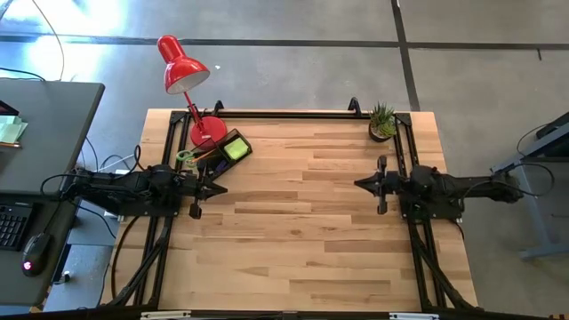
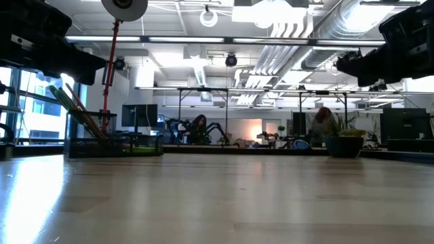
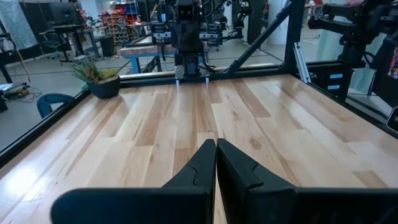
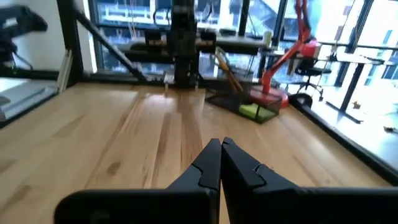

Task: Pick and place office supplies into organizer
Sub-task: Return to Home Position

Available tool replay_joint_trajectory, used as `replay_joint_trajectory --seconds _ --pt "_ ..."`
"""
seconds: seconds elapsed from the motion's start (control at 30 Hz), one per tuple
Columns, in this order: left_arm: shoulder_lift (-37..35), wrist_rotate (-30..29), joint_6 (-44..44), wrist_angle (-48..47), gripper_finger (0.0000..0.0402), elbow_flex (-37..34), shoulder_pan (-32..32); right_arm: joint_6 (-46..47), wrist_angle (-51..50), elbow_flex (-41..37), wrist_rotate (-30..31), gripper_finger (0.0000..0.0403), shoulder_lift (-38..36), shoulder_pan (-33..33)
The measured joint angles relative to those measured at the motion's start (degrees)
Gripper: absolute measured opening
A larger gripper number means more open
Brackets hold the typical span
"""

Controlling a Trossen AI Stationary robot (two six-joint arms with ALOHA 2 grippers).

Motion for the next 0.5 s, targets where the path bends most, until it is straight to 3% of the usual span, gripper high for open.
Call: replay_joint_trajectory --seconds 0.13,0.27,0.5 --pt "0.0 0.0 0.0 0.0 0.0001 0.0 0.0 0.0 0.2 0.0 -0.1 0.0000 -5.6 -1.4" --pt "0.0 0.0 0.0 0.0 0.0001 0.0 0.0 0.0 3.5 0.0 0.7 0.0000 -5.5 -2.8" --pt "0.0 -0.1 0.0 0.0 0.0001 0.0 0.0 0.0 0.6 0.0 0.6 0.0000 -5.7 -3.0"
